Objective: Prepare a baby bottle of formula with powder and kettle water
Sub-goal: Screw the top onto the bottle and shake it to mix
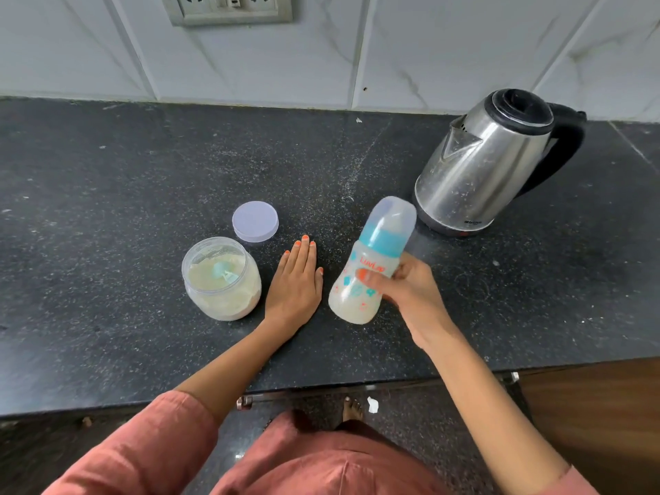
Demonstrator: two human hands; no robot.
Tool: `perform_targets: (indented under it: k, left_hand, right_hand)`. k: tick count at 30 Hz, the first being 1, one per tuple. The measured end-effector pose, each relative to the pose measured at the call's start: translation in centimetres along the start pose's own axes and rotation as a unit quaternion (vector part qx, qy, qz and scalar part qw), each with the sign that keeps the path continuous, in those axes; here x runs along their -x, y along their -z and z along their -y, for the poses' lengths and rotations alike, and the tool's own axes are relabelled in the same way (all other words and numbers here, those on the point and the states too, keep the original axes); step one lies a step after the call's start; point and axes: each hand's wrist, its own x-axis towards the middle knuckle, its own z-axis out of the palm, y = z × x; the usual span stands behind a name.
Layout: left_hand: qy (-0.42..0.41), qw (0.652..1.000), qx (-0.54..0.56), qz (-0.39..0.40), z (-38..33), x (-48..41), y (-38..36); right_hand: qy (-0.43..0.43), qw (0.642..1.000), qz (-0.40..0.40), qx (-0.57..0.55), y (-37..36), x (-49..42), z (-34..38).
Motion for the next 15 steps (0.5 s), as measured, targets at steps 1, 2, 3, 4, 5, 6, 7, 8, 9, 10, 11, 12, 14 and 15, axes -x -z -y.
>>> perform_targets:
  k: [1, 2, 3, 4, 5, 6, 7, 8, 9, 10, 11, 12, 14, 15]
  left_hand:
    - [0.001, 1.000, 0.003, -0.004, 0.0, 0.0, 0.0]
    - [0.002, 1.000, 0.003, -0.007, 0.0, 0.0, 0.0]
    - [0.002, 1.000, 0.001, -0.010, 0.0, 0.0, 0.0]
    - [0.001, 1.000, -0.002, -0.012, 0.0, 0.1, 0.0]
    - [0.000, 1.000, -0.004, -0.013, -0.1, 0.1, 0.0]
    - [-0.001, 1.000, -0.004, -0.013, 0.0, 0.1, 0.0]
    - [-0.003, 1.000, -0.003, -0.014, 0.0, 0.1, 0.0]
    - [-0.004, 1.000, -0.002, -0.013, 0.0, 0.1, 0.0]
    - [-0.005, 1.000, -0.002, -0.008, 0.0, 0.0, 0.1]
    - [-0.004, 1.000, 0.000, -0.002, 0.0, 0.0, 0.1]
    - [-0.002, 1.000, 0.001, 0.002, 0.0, 0.0, 0.1]
    - [0.000, 1.000, 0.000, 0.001, 0.0, 0.0, 0.1]
    - [0.001, 1.000, -0.002, -0.007, 0.0, 0.1, 0.1]
    - [0.000, 1.000, -0.004, -0.011, 0.0, 0.1, 0.1]
  right_hand:
    - [0.008, 0.999, -0.018, -0.041, 0.2, -0.3, 0.2]
    - [0.019, 0.993, -0.046, -0.106, 0.3, -0.7, 0.4]
    - [0.030, 0.981, -0.079, -0.175, 0.5, -1.3, 0.7]
    - [0.038, 0.965, -0.107, -0.237, 0.5, -1.7, 1.0]
    - [0.043, 0.954, -0.123, -0.269, 0.5, -1.9, 1.1]
    - [0.045, 0.956, -0.122, -0.264, 0.3, -1.9, 1.1]
    - [0.043, 0.967, -0.103, -0.231, 0.1, -1.7, 0.9]
    - [0.036, 0.982, -0.068, -0.172, -0.1, -1.2, 0.7]
    - [0.026, 0.994, -0.027, -0.099, -0.2, -0.7, 0.3]
    - [0.017, 0.999, 0.004, -0.037, -0.1, -0.3, -0.1]
    - [0.013, 1.000, 0.020, -0.004, 0.0, -0.1, -0.2]
    - [0.016, 1.000, 0.017, -0.009, 0.1, -0.2, 0.0]
    - [0.027, 0.993, -0.034, -0.111, 0.3, -0.8, 0.4]
    - [0.033, 0.980, -0.067, -0.183, 0.4, -1.3, 0.7]
